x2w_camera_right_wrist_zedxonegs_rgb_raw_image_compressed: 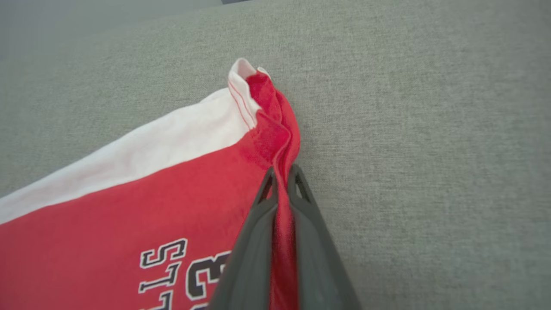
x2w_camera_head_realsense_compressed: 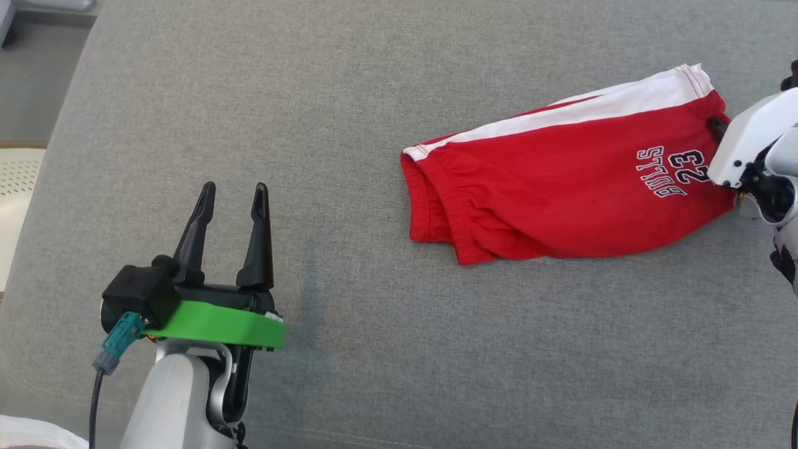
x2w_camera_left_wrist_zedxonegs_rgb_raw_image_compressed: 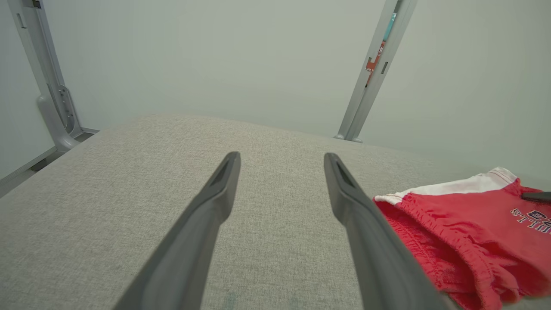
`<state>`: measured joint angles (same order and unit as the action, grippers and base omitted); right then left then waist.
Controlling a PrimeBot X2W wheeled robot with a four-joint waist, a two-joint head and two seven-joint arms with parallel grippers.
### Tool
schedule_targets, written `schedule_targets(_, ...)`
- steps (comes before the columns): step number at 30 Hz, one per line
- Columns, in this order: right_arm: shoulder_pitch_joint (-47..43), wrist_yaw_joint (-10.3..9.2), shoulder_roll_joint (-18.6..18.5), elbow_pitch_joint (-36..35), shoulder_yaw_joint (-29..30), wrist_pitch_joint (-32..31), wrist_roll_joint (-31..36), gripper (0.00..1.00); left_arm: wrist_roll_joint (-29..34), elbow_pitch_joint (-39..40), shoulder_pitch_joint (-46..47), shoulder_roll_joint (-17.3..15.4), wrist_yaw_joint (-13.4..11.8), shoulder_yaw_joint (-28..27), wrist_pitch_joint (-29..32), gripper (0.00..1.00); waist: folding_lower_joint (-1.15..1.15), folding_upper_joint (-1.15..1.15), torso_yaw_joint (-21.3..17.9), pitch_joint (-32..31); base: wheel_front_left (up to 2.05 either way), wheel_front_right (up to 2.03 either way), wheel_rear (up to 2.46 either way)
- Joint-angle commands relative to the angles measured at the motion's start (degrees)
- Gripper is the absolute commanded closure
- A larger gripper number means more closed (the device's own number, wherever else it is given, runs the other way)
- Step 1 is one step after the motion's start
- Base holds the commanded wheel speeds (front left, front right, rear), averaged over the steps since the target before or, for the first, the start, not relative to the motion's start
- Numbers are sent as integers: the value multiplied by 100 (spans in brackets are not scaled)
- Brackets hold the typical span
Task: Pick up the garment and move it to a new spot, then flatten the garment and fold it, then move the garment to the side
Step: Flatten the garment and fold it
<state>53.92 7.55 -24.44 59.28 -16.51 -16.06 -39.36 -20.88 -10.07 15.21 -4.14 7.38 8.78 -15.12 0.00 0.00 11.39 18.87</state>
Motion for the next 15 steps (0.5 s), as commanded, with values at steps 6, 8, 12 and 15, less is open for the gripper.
schedule_targets(6,-283,-12,-344,-165,207,356,36,100,-35,-51,-101,-66,14,81,2,0,0,0,-243,-242,0,0,0)
schedule_targets(8,-348,-12,-466,-153,269,498,138,100,-36,-62,-95,-77,13,103,2,0,0,0,-275,-302,0,0,0)
schedule_targets(12,-464,-12,-621,-225,396,769,316,100,-48,-101,-127,-90,14,141,2,0,0,0,-323,-434,0,0,0)
schedule_targets(15,-542,-12,-714,-354,390,886,541,100,-36,-143,-176,-100,14,167,2,0,0,0,-354,-533,0,0,0)
